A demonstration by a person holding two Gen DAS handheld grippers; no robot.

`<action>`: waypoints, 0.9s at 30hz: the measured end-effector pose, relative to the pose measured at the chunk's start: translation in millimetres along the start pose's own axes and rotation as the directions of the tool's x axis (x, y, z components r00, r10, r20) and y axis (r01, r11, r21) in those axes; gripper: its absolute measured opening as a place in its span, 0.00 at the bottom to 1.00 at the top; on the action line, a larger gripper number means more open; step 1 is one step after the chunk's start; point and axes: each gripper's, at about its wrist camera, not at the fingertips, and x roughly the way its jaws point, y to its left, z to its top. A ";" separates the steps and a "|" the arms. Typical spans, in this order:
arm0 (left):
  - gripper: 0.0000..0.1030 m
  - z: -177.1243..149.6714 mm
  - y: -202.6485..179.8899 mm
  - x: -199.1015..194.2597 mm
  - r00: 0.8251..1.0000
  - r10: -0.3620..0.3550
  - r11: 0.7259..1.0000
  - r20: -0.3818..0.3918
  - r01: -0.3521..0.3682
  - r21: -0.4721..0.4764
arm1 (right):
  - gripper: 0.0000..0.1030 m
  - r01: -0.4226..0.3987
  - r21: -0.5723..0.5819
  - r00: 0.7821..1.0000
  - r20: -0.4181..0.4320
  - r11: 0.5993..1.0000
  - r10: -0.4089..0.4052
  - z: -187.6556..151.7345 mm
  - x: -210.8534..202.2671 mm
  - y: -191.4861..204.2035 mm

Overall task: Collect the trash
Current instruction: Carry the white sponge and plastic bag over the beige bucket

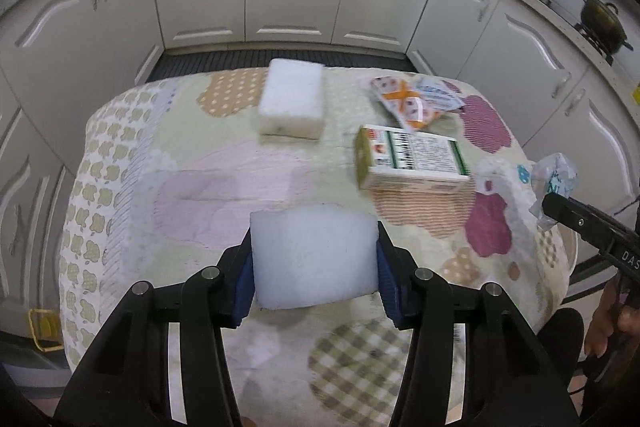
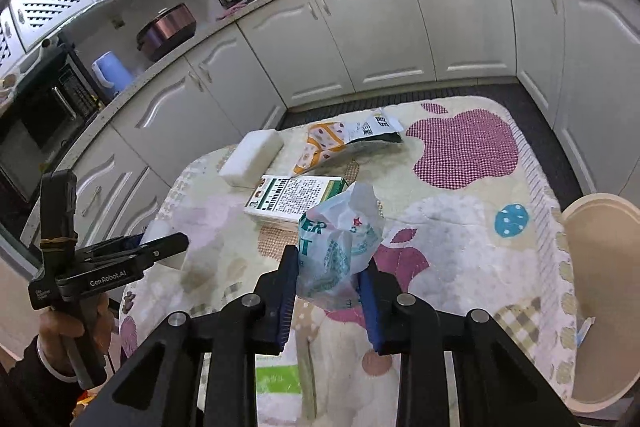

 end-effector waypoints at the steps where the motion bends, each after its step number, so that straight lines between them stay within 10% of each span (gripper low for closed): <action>1: 0.48 0.5 -3.4 -1.3 1.000 0.000 1.000 0.002 0.000 0.003 | 0.27 -0.001 0.000 1.000 0.004 1.000 0.001 -0.7 -2.7 -0.3; 27: 0.48 1.3 -82.7 -21.0 0.997 -0.010 0.993 0.073 0.002 0.116 | 0.27 0.054 -0.007 0.997 0.055 0.999 -0.053 -19.9 -49.8 -14.9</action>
